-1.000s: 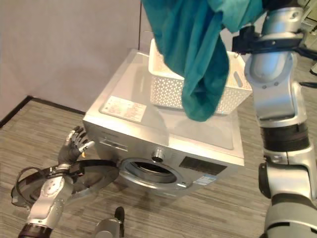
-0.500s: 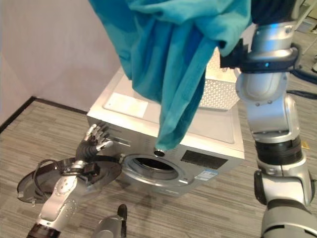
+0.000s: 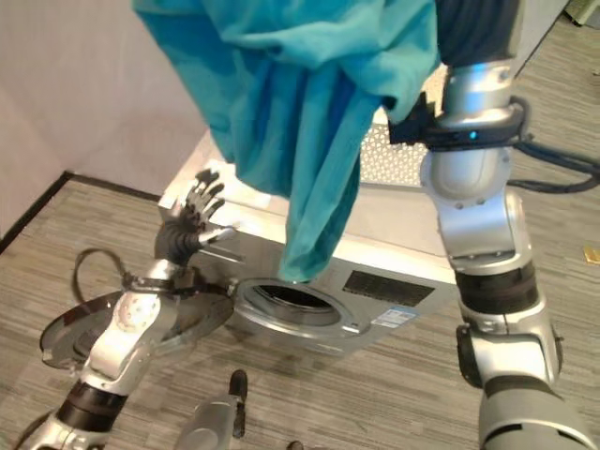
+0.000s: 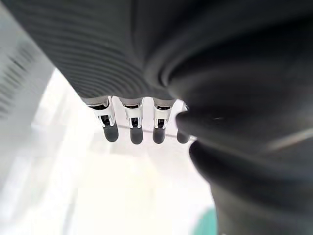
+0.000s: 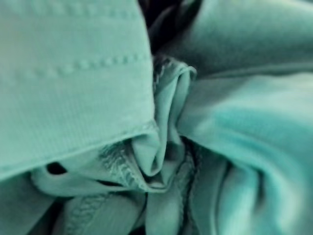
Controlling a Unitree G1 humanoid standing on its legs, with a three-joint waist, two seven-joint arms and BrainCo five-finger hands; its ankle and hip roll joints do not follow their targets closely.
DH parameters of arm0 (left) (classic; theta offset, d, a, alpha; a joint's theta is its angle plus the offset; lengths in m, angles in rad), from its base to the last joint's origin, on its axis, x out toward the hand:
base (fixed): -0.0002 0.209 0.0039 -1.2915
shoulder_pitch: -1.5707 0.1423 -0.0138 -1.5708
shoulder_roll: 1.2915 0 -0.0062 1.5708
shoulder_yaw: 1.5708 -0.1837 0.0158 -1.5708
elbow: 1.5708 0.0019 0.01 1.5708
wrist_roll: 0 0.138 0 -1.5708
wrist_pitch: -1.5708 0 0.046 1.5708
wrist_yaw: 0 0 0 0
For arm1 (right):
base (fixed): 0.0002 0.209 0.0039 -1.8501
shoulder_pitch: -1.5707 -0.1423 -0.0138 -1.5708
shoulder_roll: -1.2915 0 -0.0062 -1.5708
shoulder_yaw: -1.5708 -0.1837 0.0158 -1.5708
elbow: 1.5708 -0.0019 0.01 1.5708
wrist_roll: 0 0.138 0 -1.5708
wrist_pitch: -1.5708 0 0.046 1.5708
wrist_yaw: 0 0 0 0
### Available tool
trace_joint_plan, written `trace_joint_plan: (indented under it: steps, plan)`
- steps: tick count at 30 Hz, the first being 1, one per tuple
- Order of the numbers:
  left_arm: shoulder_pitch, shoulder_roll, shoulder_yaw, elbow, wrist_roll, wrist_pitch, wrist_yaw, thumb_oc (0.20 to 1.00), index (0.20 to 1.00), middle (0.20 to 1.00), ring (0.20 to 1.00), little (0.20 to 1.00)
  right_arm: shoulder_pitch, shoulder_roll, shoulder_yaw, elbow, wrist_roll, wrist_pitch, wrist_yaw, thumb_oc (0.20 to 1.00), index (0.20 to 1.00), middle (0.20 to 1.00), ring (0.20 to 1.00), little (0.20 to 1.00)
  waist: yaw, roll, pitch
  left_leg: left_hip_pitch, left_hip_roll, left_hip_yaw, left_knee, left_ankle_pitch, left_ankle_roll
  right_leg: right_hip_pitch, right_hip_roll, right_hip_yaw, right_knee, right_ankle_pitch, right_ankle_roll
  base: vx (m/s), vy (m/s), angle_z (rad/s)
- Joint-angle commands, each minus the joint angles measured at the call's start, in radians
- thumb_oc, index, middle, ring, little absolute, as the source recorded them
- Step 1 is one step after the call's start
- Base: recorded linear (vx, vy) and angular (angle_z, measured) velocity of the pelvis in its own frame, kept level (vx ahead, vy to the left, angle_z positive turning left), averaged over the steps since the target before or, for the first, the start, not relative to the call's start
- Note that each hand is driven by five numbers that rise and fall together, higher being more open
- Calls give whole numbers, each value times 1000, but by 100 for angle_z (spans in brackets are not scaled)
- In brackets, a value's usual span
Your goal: Grab the laundry basket,head to the washer,open it,put in the laundry and shut it.
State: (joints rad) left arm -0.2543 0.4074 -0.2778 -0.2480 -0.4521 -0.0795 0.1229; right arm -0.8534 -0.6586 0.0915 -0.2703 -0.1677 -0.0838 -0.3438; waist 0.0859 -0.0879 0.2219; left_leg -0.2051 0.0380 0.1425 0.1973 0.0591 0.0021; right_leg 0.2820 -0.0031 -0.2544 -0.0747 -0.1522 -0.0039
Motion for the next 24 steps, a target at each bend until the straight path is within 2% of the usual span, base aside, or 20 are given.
trace_joint_plan:
  steps: [1, 9, 24]
  plan:
    - [-7, -16, -62, -52, 14, -52, -14, 1000, 1000, 1000, 1000, 1000, 81, 28, -6, -12, 49, -20, 2, 200, 200, 200, 200, 200, -10, 46, -167, 16, 102, -67, -210, 215, -99, -34, 46, 21, 61, -43, -5, 40, 37, -7]
    - [-99, -46, -104, -58, -3, -45, 0, 1000, 1000, 1000, 1000, 1000, 108, 69, 18, -40, 75, -21, 23, 200, 200, 200, 200, 200, -15, 45, -170, 24, 105, -56, -211, 216, -102, -25, 41, 40, 33, -26, 2, 9, 8, -4]
    - [-143, -108, -128, 46, -56, -34, 56, 1000, 1000, 1000, 1000, 1000, 152, 121, 84, -67, 165, -25, 64, 200, 200, 200, 200, 200, -30, 46, -176, 50, 115, -29, -243, 219, -102, -25, 36, 57, 7, -8, 11, 11, 6, -4]
